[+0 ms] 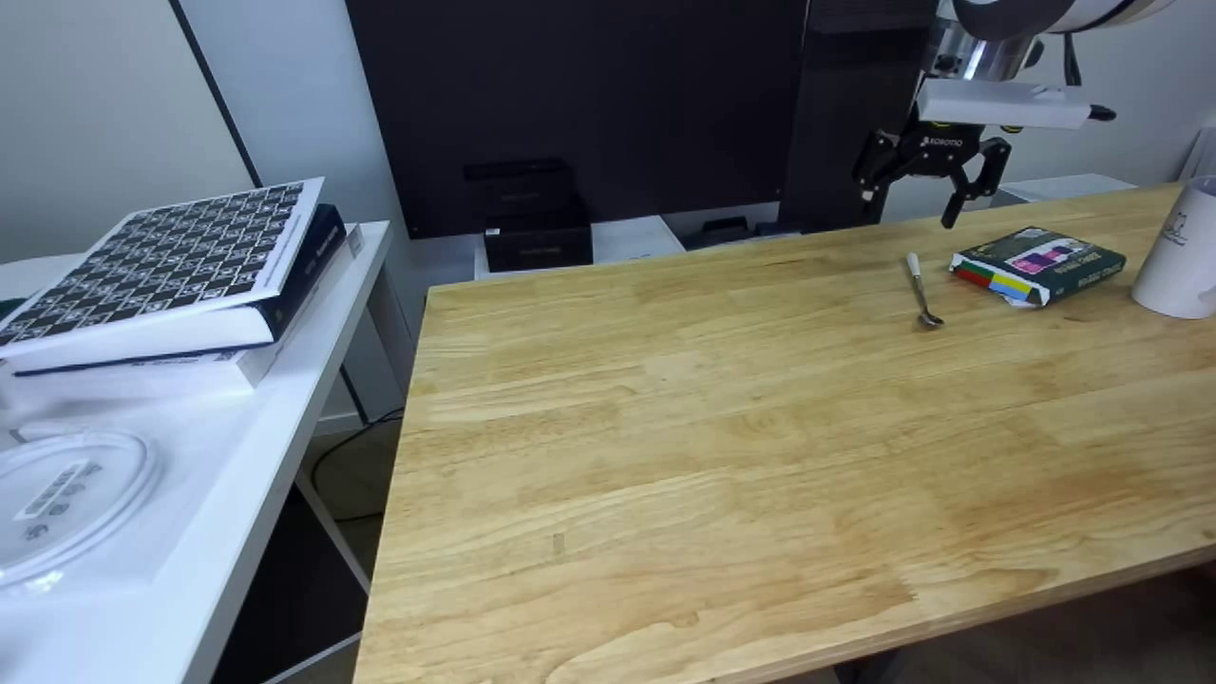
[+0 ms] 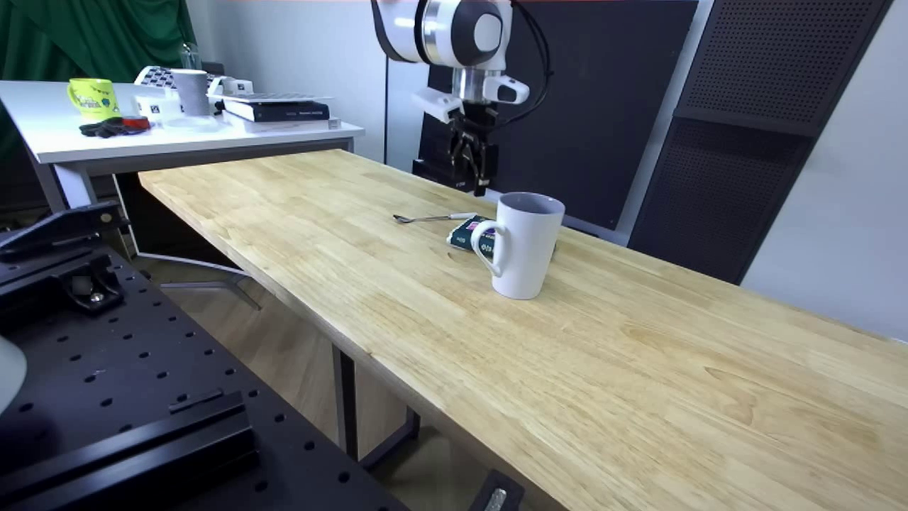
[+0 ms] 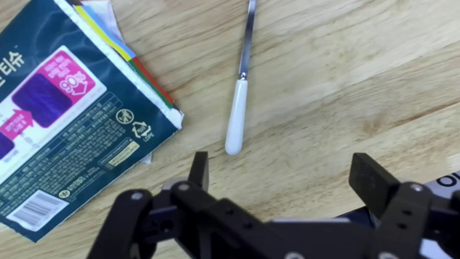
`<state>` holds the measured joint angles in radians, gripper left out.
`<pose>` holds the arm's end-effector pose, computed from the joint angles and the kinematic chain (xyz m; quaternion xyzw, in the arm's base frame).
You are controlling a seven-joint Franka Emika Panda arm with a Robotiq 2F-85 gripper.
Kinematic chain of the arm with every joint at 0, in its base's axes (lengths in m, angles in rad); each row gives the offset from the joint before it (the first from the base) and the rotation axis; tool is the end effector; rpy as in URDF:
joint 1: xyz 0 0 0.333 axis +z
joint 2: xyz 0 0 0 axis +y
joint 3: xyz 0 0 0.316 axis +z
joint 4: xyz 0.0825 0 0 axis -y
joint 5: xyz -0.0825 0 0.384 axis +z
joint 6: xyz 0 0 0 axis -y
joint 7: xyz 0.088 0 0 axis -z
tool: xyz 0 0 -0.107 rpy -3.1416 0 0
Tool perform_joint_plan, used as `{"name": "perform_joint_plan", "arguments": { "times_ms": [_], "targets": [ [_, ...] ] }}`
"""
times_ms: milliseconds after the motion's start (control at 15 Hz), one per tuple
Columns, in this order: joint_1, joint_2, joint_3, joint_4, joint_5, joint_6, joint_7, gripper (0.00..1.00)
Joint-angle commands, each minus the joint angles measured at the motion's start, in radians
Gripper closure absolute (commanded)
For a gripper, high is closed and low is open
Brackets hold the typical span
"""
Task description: Put the spoon in the cup
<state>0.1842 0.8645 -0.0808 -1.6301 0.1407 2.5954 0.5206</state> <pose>0.6858 0.0750 0.1226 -0.9673 0.2481 -0.0472 0.0254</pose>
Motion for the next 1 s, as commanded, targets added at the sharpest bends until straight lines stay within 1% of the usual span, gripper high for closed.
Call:
{"name": "perform_joint_plan", "arguments": {
  "times_ms": [0,467,533,667,733,933],
  "targets": [
    [0.004,0.031,-0.022,0.046,0.027,-0.023,0.065,0.0],
    [0.016,0.071,-0.027,0.039,0.042,-0.025,0.105,0.0],
    [0.021,0.079,-0.028,0.037,0.04,-0.023,0.111,0.21],
    [0.03,0.091,-0.027,0.033,0.037,-0.018,0.117,0.32],
    [0.033,0.094,-0.026,0.032,0.037,-0.018,0.119,0.4],
    [0.041,0.096,-0.029,0.031,0.036,-0.017,0.129,0.6]
  ]
}}
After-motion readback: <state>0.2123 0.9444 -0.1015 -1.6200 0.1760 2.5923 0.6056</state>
